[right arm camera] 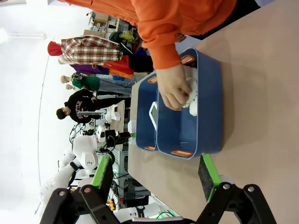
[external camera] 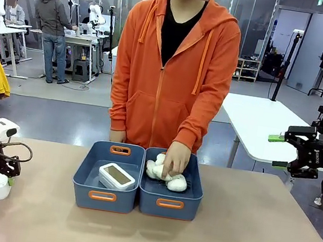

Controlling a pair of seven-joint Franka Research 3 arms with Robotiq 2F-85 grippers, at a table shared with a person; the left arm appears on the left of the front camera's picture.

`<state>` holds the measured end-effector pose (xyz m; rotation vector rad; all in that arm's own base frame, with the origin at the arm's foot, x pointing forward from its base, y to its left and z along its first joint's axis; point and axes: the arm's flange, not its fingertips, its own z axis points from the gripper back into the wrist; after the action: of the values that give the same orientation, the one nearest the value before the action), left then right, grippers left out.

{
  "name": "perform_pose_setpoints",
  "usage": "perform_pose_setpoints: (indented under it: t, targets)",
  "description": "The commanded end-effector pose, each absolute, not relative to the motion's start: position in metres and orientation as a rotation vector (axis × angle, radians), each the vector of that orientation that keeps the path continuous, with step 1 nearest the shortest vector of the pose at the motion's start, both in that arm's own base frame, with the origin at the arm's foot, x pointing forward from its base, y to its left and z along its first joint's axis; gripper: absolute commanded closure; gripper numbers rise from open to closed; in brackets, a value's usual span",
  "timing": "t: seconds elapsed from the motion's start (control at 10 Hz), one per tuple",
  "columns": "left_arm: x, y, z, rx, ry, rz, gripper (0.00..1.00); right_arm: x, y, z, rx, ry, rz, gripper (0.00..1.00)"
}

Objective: Sort the digital clocks into the basket.
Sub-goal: Pick up the Digital clock from the table and place it into the empty Plastic storage basket.

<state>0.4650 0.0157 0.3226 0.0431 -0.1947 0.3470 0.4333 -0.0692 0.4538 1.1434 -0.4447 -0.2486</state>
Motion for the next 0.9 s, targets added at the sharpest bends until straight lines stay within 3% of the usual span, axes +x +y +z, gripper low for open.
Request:
perform_pose_setpoints:
  t: [0.0, 0.1, 0.2, 0.3, 0.4, 0.5, 0.8]
  targets:
    - [0.469, 0.019, 0.319, 0.064, -0.195, 0.353, 0.35, 0.433, -0.069, 0.454, 1.144, -0.446, -0.252, 0.07]
    - [0.467, 0.02, 0.316, 0.066, -0.193, 0.346, 0.4, 0.433, -0.069, 0.454, 1.144, -0.446, -0.252, 0.07]
    - [0.461, 0.017, 0.317, 0.069, -0.202, 0.343, 0.55, 0.433, -0.069, 0.454, 1.144, -0.446, -0.252, 0.07]
    - [0.455, 0.016, 0.321, 0.075, -0.211, 0.337, 0.39, 0.433, -0.069, 0.454, 1.144, -0.446, -0.252, 0.07]
    - [0.449, 0.018, 0.327, 0.072, -0.22, 0.327, 0.75, 0.433, -0.069, 0.454, 1.144, -0.446, -0.252, 0.07]
    - [0.441, 0.022, 0.338, 0.055, -0.224, 0.285, 0.52, 0.433, -0.069, 0.454, 1.144, -0.446, -0.252, 0.07]
    - [0.389, 0.028, 0.399, 0.008, -0.263, 0.013, 0.52, 0.433, -0.069, 0.454, 1.144, -0.446, -0.252, 0.07]
